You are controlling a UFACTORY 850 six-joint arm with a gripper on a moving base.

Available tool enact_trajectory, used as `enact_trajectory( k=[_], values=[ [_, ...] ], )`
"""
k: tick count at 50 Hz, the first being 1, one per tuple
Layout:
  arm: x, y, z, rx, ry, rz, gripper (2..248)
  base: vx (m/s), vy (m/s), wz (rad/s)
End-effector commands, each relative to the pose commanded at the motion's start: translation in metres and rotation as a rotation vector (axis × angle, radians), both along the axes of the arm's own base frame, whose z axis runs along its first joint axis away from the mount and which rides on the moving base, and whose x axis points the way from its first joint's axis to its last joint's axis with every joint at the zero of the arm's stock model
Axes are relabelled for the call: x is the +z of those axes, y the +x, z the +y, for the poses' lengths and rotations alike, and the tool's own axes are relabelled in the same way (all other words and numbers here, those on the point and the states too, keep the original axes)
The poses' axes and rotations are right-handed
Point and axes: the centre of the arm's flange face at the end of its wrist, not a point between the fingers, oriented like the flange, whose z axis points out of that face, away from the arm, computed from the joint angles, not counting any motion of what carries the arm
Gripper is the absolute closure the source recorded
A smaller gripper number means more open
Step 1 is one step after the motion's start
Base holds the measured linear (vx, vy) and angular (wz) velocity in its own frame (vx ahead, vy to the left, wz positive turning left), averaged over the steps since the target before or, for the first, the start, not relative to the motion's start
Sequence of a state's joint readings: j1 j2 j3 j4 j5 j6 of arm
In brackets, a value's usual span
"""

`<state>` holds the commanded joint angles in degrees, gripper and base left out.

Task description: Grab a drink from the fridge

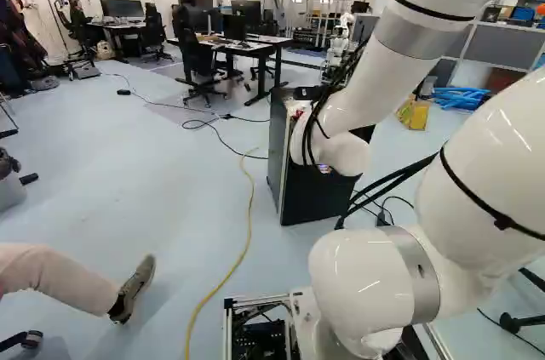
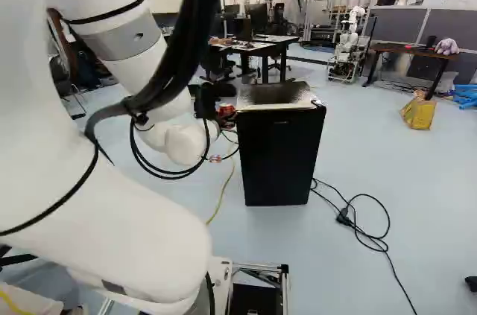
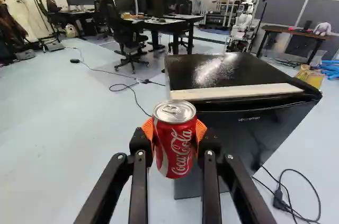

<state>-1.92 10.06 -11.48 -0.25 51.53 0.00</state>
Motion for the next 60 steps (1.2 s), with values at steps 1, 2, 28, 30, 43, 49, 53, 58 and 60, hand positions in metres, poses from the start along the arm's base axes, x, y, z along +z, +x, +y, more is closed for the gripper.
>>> enact_trajectory(
  k=[1, 2, 28, 30, 43, 49, 53, 58, 60],
  values=[
    [-0.001, -0.002, 0.001, 0.001, 0.0, 0.002, 155, 0.0, 0.0, 0.0],
    [-0.001, -0.004, 0.001, 0.003, 0.0, 0.003, 155, 0.0, 0.0, 0.0],
    [-0.013, -0.037, 0.009, 0.025, 0.002, 0.031, 155, 0.0, 0.0, 0.0],
    [-0.013, -0.039, 0.009, 0.026, 0.002, 0.032, 155, 0.0, 0.0, 0.0],
    [-0.015, -0.043, 0.01, 0.029, 0.002, 0.036, 155, 0.0, 0.0, 0.0],
    [-0.015, -0.043, 0.01, 0.029, 0.002, 0.036, 155, 0.0, 0.0, 0.0],
    [-0.015, -0.043, 0.01, 0.029, 0.002, 0.036, 155, 0.0, 0.0, 0.0],
    [-0.015, -0.043, 0.01, 0.029, 0.002, 0.036, 155, 0.0, 0.0, 0.0],
    [-0.015, -0.043, 0.01, 0.029, 0.002, 0.036, 155, 0.0, 0.0, 0.0]
  ],
)
